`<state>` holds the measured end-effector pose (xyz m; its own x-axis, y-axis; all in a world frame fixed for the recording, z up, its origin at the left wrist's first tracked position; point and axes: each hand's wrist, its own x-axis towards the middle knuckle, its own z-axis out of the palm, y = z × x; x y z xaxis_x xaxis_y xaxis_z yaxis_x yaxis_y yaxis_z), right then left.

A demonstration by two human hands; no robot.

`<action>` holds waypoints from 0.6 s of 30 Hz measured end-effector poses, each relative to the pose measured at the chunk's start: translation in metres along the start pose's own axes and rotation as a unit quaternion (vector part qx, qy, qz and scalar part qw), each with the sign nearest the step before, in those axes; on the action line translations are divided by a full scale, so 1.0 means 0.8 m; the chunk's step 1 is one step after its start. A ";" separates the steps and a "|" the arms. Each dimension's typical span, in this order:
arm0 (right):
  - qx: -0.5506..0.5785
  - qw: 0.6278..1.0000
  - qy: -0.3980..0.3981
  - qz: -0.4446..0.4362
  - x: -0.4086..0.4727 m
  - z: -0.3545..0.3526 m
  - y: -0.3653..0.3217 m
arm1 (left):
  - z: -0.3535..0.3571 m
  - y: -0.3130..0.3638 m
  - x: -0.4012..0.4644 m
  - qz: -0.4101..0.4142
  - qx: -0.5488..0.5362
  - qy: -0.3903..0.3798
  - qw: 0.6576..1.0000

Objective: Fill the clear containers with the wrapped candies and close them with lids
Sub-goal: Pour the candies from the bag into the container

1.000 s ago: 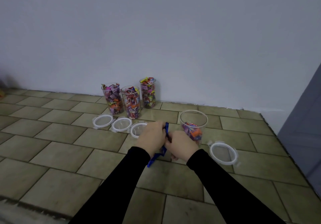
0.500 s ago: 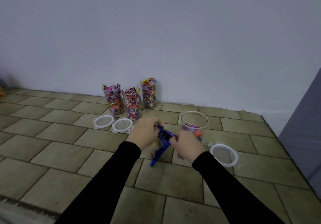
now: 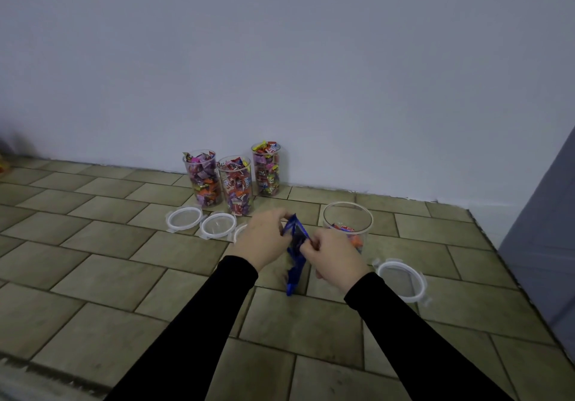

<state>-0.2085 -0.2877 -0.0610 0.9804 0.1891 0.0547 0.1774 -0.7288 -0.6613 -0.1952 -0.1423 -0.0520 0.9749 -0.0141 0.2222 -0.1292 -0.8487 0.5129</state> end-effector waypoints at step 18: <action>-0.054 0.997 0.046 -0.019 0.005 -0.001 0.005 | -0.011 -0.009 0.008 -0.061 -0.099 -0.109 0.987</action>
<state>-0.2037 -0.2903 -0.0631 0.9756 0.1604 0.1502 0.2181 -0.7899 -0.5731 -0.1898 -0.1315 -0.0468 0.9985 -0.0490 -0.0236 -0.0198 -0.7314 0.6817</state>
